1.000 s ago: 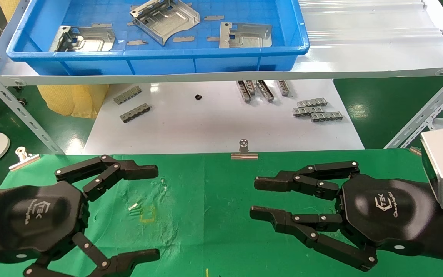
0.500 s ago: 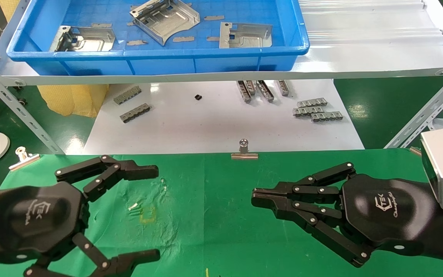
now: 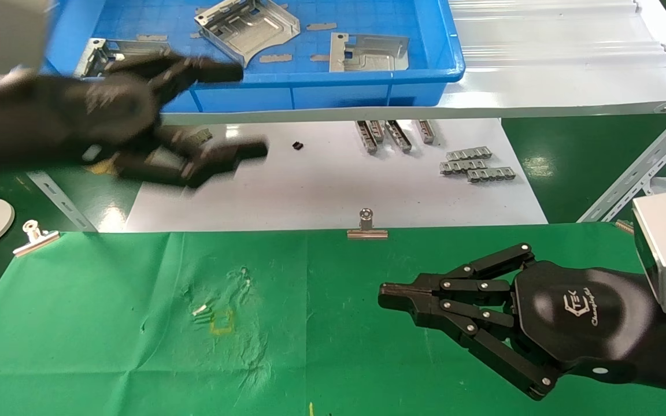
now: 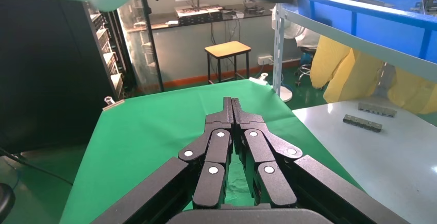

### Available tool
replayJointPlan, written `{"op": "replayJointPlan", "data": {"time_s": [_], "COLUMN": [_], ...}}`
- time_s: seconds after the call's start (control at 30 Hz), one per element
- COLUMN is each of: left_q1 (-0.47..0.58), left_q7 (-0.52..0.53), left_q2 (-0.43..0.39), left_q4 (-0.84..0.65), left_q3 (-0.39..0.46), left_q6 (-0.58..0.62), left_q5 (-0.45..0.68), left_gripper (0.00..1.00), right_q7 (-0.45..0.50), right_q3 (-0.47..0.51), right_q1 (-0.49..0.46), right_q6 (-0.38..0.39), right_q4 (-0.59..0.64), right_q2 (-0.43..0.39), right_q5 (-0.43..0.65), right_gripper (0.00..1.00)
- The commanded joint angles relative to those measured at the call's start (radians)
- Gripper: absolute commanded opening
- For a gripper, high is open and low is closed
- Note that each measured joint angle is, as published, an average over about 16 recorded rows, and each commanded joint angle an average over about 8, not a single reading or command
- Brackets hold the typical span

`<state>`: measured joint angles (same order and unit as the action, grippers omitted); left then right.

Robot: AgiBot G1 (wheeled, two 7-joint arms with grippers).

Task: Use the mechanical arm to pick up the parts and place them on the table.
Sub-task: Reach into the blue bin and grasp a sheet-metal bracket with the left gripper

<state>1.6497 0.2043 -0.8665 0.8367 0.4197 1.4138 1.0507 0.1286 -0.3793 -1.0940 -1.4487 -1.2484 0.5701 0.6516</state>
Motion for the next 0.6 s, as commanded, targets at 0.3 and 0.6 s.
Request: {"op": "replayJointPlan", "data": {"time_s": [0.3,0.6], "left_q1": [0.296,0.384], "left_q7": [-0.096,-0.136], "left_q2": [-0.276,-0.42], "left_q4": [-0.516,-0.738], "left_q3": [0.091,0.128], "left_q6": [-0.346,-0.578], "left_q5": [0.24,0.316], "left_gripper": [1.0,0.26], "right_q7": [0.0,0.0], "right_q3": [0.0,0.0], "right_q1": [0.0,0.0], "right_q6": [0.0,0.0], "right_q4": [0.0,0.0], "right_q2": [0.0,0.0], "right_q5": [0.0,0.0], "right_gripper": [0.0,0.94]}}
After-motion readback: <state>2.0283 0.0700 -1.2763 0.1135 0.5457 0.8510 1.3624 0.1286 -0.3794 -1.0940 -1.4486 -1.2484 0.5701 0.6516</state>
